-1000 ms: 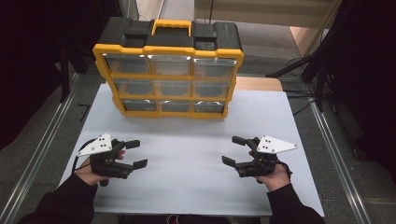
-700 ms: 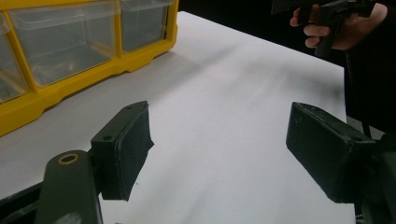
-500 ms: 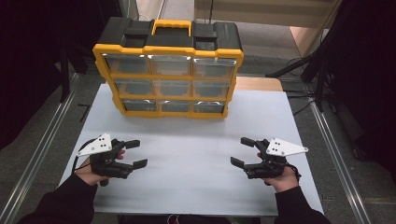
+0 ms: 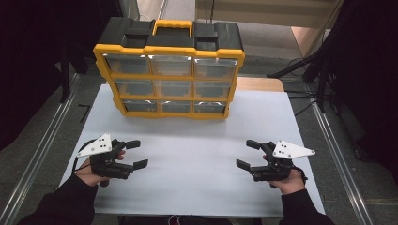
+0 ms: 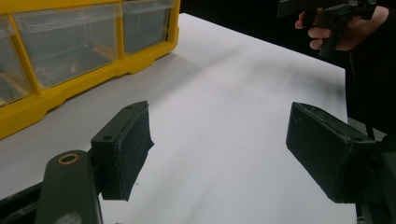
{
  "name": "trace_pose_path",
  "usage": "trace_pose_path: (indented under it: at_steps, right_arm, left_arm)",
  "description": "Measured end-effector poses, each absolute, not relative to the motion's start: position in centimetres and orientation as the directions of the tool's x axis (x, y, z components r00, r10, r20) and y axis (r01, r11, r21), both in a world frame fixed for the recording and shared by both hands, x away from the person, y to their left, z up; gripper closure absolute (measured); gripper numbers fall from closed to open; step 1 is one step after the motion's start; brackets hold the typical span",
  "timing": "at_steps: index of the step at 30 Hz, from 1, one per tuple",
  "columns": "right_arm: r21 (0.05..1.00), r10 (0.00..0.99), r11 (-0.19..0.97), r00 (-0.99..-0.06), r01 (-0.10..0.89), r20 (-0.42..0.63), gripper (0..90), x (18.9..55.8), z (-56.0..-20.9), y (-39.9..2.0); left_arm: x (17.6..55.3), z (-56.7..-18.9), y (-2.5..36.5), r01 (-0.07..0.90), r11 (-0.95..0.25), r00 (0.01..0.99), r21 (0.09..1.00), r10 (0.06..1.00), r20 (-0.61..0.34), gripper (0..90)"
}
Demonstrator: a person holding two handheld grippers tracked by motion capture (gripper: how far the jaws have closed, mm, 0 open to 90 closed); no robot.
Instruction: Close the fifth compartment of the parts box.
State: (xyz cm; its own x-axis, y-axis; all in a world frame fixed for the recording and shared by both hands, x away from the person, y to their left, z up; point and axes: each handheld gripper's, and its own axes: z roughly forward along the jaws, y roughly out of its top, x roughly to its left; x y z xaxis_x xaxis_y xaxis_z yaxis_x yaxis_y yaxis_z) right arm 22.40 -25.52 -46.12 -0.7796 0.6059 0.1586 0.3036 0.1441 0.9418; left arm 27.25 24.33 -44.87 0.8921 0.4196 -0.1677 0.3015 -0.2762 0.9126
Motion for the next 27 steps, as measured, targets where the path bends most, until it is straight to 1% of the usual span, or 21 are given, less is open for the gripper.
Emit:
trace_pose_path:
  at_steps: [11, 27]
  right_arm:
    - [0.940, 0.612, 0.137, -0.773, 0.312, 0.167, 20.4, 22.4, -46.5, -26.4]
    - [0.939, 0.612, 0.134, -0.772, 0.318, 0.174, 20.4, 22.6, -46.8, -26.6]
  left_arm:
    - [27.2, -44.7, 24.4, 0.293, -0.271, 0.890, 0.917, 0.427, -0.158, 21.7]
    - [27.2, -44.7, 24.3, 0.293, -0.279, 0.890, 0.914, 0.428, -0.155, 21.7]
